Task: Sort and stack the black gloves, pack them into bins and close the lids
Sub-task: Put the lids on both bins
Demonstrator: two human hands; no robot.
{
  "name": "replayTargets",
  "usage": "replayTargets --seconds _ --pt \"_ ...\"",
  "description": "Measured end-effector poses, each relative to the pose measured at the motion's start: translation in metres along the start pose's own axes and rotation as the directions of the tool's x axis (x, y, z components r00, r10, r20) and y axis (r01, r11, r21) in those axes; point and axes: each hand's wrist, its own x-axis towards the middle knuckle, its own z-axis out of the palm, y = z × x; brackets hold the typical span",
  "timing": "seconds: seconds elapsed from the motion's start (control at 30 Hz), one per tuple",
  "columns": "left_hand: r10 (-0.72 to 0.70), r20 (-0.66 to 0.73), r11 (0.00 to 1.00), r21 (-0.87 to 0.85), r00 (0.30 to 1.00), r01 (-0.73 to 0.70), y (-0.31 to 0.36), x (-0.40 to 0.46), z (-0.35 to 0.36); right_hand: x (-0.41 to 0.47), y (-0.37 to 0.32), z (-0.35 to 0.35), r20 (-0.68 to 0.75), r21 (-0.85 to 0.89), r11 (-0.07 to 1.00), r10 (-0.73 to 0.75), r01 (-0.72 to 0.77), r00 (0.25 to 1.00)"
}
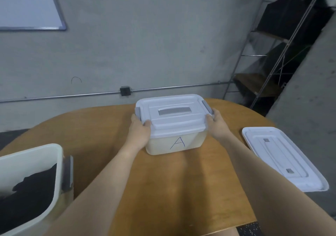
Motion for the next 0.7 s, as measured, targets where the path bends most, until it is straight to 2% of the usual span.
replayTargets --seconds 0.13,0.27,0.33,0.37,0.43,0.5,0.6,0.7 --pt "-0.017 -0.038 0.997 0.072 0.999 0.020 0.009 0.006 0.007 0.014 -0.004 0.002 -0.005 -0.031 0.999 -0.011 0.010 1.000" --pt "-0.038 -0.046 0.976 0.211 0.998 0.047 0.014 0.011 0.003 0.002 -0.008 -0.013 0.097 -0.099 0.994 -0.025 0.035 0.995" --pt "0.076 -0.112 0.895 0.446 0.991 -0.018 0.013 0.012 0.003 -0.013 0.008 -0.030 0.125 -0.188 0.980 -0.035 0.058 0.992" --pt "0.200 -0.157 0.818 0.571 0.967 -0.076 0.012 0.009 0.006 -0.021 0.022 -0.041 0.129 -0.279 0.958 -0.035 0.070 0.991" --pt "0.454 -0.155 0.694 0.678 0.877 -0.240 0.016 -0.006 0.022 -0.037 0.056 -0.069 0.141 -0.524 0.847 -0.025 0.095 0.990" --pt "0.607 -0.063 0.647 0.619 0.792 -0.446 0.026 -0.030 0.046 -0.053 0.089 -0.099 0.135 -0.694 0.715 0.014 0.085 0.991" --pt "0.719 0.106 0.561 0.496 0.687 -0.663 0.039 -0.065 0.087 -0.083 0.129 -0.133 0.091 -0.820 0.570 0.035 0.055 0.995" --pt "0.730 0.272 0.495 0.423 0.627 -0.759 0.038 -0.086 0.129 -0.113 0.163 -0.151 0.052 -0.824 0.565 0.008 0.038 0.999"
